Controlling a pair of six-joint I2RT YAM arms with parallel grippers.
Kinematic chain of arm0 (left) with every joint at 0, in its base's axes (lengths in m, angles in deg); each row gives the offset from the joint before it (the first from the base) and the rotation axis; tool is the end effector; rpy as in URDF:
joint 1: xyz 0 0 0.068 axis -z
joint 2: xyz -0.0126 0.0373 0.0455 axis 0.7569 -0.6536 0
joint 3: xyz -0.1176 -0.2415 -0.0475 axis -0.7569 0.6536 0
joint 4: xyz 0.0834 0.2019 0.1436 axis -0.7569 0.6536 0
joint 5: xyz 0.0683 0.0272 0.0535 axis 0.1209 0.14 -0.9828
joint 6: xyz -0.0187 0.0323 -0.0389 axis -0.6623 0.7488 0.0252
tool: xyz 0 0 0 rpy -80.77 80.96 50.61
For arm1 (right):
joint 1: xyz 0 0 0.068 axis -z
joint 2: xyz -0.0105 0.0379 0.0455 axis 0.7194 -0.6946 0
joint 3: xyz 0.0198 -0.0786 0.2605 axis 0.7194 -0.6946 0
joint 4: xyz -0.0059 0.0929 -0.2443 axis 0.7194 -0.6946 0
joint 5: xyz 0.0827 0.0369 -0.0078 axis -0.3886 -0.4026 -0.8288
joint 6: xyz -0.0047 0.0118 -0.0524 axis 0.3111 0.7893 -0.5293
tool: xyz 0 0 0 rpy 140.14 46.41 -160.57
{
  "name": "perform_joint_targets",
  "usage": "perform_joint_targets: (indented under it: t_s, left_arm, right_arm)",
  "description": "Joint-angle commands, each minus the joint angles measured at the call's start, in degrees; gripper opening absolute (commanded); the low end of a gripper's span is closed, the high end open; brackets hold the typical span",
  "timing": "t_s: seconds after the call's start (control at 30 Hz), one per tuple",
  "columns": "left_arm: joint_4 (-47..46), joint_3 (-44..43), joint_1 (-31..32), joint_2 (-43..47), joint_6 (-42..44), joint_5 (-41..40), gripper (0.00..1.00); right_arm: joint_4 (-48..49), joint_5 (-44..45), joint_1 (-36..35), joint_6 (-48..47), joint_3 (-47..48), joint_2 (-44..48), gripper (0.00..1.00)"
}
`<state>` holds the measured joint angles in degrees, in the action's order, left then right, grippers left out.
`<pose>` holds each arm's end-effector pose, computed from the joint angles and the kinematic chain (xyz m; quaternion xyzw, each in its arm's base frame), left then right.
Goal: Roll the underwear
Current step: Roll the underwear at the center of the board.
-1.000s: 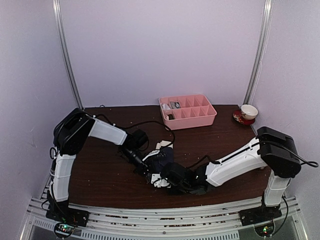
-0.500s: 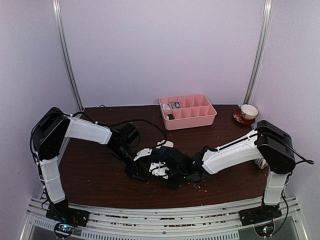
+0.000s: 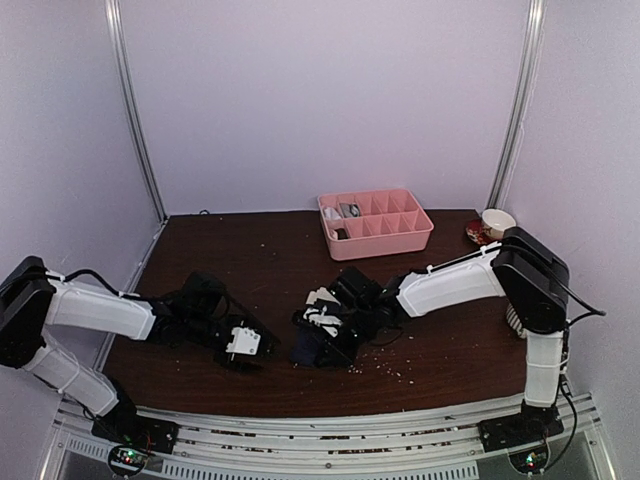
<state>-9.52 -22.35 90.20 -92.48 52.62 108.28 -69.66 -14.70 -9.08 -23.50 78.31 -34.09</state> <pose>0.1840 -0.1808 0.1477 0.7284 0.5596 -0.1723 0.3558 0.2120 0.3381 0.1327 -0.5247 0.7637 0.3601 0.1085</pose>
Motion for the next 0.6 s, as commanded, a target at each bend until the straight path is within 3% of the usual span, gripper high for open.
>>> perform_joint_targets:
  t_s: [0.0,0.2,0.57]
  left_arm:
    - [-19.8,8.5,3.3,5.2,11.3,-6.3,0.68]
    - [-25.3,10.2,10.9,5.3,14.4,-12.4,0.67]
    - [-32.1,7.1,18.5,-9.1,19.7,-26.2,0.62]
  right_arm:
    - [-7.4,-8.3,1.7,3.1,0.7,-2.9,0.0]
    - [-11.1,-9.4,3.5,1.4,4.1,-5.8,0.0]
    - [-12.9,-8.3,3.9,0.4,5.1,-6.6,0.0]
